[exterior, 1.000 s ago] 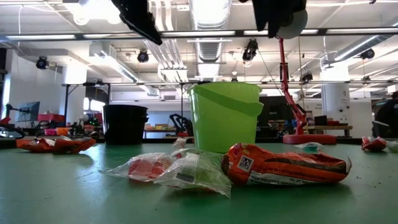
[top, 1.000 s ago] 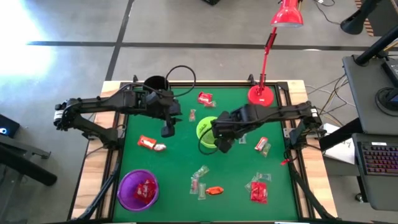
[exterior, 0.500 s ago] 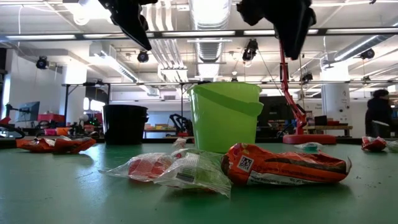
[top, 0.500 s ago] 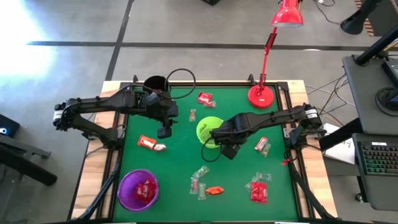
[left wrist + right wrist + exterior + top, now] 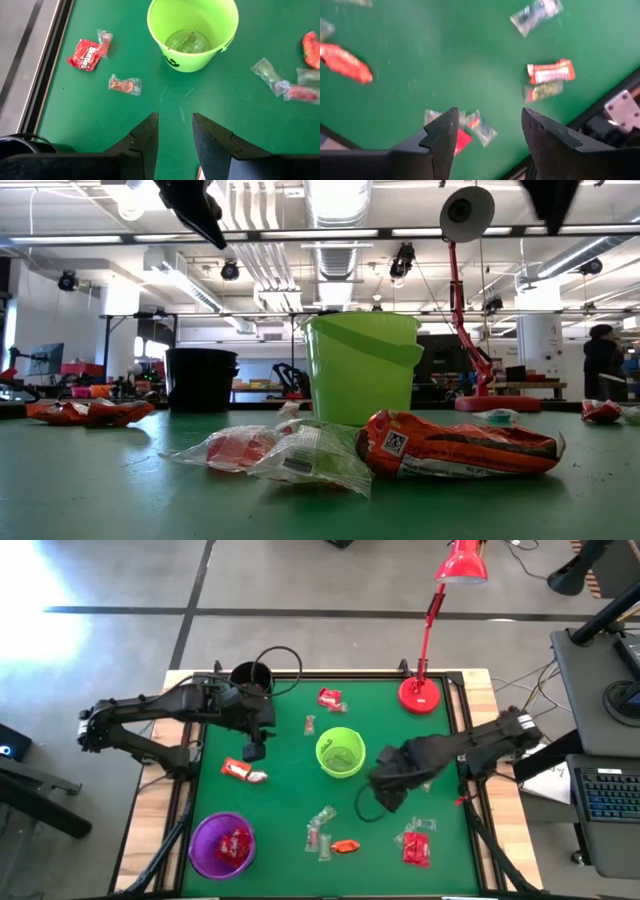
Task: Sort candy
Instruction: Put the blue gummy into the green bucket
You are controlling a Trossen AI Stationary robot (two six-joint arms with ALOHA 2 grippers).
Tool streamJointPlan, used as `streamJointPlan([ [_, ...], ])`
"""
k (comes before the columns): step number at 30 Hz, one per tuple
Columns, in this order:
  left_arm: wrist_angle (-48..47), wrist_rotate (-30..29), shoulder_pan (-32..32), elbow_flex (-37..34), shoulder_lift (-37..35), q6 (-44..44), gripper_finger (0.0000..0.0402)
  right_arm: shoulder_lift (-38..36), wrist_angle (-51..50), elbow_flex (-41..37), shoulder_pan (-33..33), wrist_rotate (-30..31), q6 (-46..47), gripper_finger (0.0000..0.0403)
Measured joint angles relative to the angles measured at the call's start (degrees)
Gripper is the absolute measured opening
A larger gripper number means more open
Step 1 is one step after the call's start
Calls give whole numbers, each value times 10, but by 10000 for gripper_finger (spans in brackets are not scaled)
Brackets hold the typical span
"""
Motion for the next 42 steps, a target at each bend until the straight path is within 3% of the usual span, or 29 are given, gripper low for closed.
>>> streamJointPlan([
  [8,-2,0,0,0,-36,-10,103,-72,9,-92,103,-5,34,217],
  [15,-1,0,0,0,-54,-35,103,-94,72,-184,151,-6,23,217],
  [24,-6,0,0,0,-58,-35,103,-90,213,-302,156,-89,-12,217],
  [42,-9,0,0,0,-55,-49,103,-89,347,-423,158,-119,13,217],
])
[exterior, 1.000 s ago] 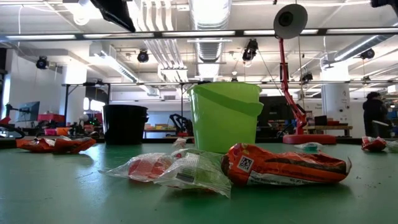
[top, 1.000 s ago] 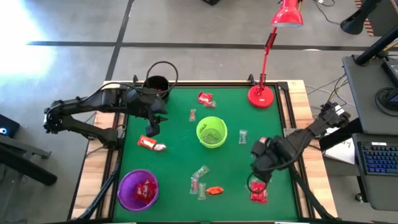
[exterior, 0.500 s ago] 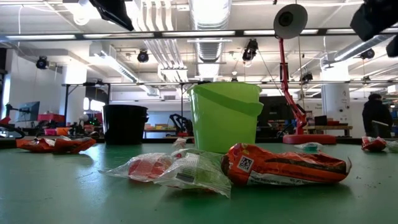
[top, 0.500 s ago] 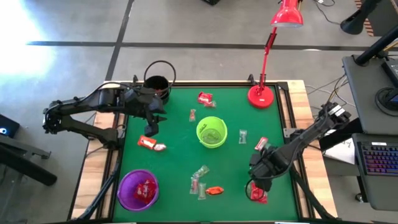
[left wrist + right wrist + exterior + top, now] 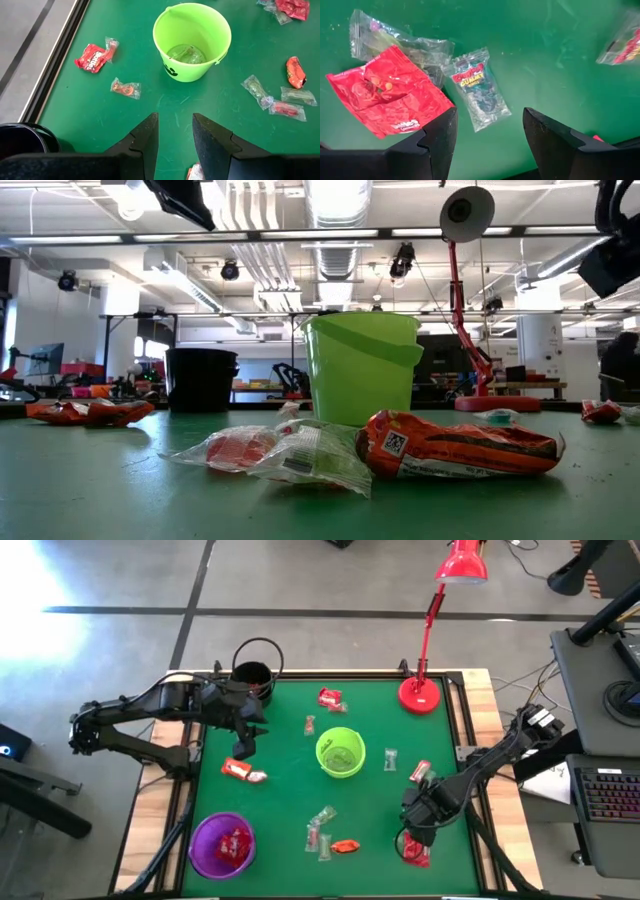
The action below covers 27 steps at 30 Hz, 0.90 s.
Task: Sort candy
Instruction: Put the blue gummy into the green bucket
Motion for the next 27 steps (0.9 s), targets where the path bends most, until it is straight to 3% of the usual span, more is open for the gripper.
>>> streamJointPlan([
  [27,0,0,0,0,0,-1,103,1,84,-75,0,-15,5,217],
])
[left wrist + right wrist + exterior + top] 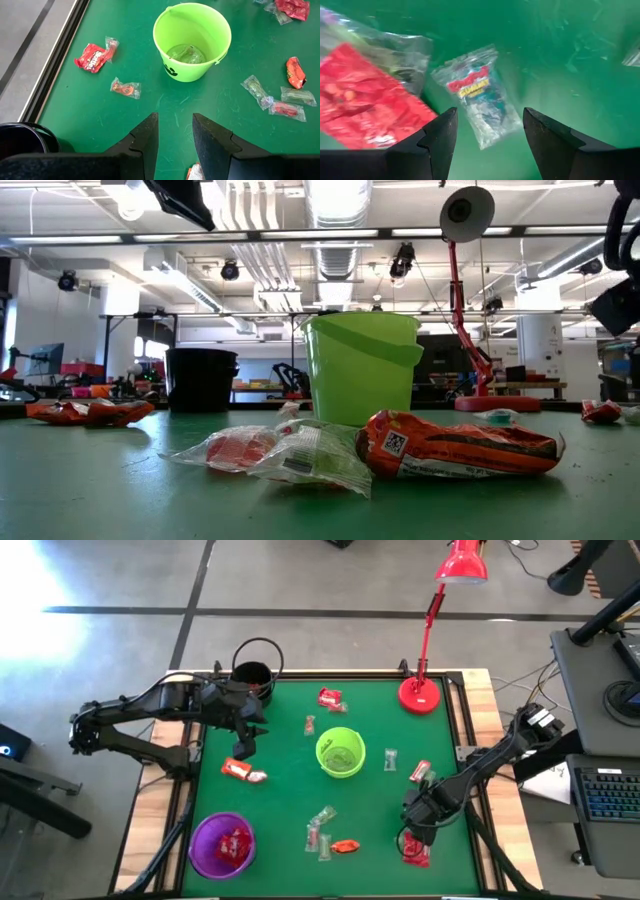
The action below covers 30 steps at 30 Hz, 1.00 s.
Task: Sort candy
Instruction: Put the blue gummy into the green bucket
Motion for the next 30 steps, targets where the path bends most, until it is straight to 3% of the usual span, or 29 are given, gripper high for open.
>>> streamJointPlan([
  [10,0,0,0,0,0,0,103,-2,65,-50,0,0,61,205],
  [14,0,0,0,0,0,0,103,-2,65,-53,0,-4,76,159],
  [21,0,0,0,0,0,0,103,-1,64,-40,0,-8,81,27],
  [30,0,0,0,0,0,0,103,1,48,-7,0,0,107,13],
])
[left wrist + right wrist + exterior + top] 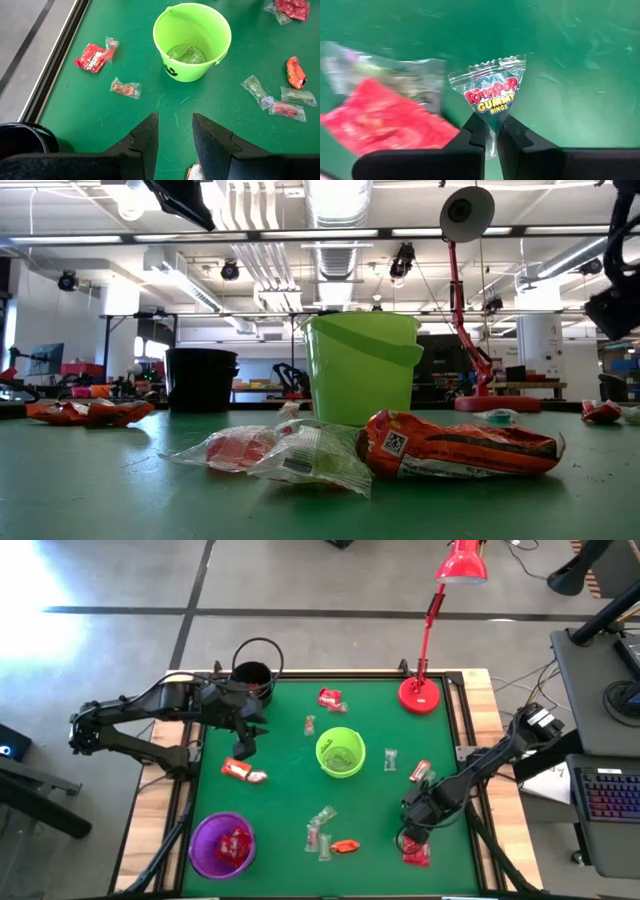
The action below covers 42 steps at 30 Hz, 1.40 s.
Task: Sort candy
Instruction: Put the blue gummy into the green bucket
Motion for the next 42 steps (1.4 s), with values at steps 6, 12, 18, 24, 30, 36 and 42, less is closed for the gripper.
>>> streamJointPlan([
  [6,0,0,0,0,0,0,103,0,-15,51,0,32,19,13],
  [12,-3,0,0,0,6,-5,103,0,-53,115,-20,130,50,13],
  [18,-20,0,0,0,24,-5,103,0,-56,184,-86,206,23,12],
  [24,-39,7,-3,0,34,-10,103,-1,-56,259,-162,255,-63,12],
  [30,-75,45,-7,0,33,-20,103,-1,-55,310,-234,291,-154,12],
  [36,-77,44,-7,0,33,-14,103,-1,-48,330,-295,318,-212,12],
  [42,-77,44,-7,0,33,-2,103,-1,-6,321,-334,316,-270,12],
])
